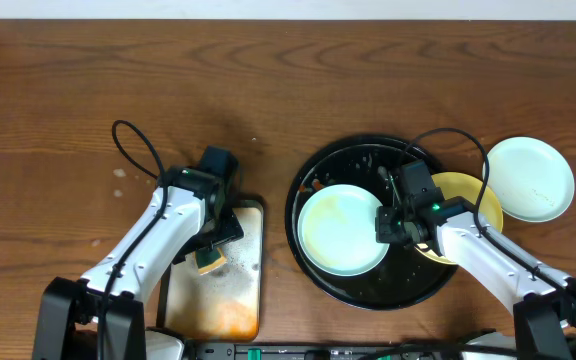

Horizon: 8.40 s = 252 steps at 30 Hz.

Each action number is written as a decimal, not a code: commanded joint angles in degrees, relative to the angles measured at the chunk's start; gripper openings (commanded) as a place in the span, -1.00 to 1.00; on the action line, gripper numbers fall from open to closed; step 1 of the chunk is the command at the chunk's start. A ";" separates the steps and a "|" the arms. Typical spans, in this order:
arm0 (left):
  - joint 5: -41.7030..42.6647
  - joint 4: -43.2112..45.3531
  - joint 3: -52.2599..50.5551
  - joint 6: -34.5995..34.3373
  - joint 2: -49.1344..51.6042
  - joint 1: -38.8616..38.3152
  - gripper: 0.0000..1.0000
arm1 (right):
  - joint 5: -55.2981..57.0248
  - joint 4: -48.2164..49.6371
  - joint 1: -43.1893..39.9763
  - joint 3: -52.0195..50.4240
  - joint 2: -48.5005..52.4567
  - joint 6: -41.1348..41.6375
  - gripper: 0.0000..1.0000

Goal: Clean dirty plates on tray and stack at the side

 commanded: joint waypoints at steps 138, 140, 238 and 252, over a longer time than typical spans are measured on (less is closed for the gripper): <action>-0.33 -0.17 -0.26 0.33 -0.17 0.31 0.74 | 62.31 -9.62 30.47 5.99 -28.20 -18.56 -0.98; -0.33 -0.17 -0.26 0.33 -0.17 0.31 0.75 | 66.01 -8.70 34.14 5.99 -27.82 -21.31 -0.98; -0.33 -0.17 -0.26 0.33 -0.17 0.31 0.75 | 11.78 -11.87 -22.21 16.94 -26.99 0.83 -0.98; -0.33 -0.17 -0.26 0.33 -0.17 0.31 0.75 | 7.34 -9.18 -57.86 16.90 -16.35 4.52 -0.98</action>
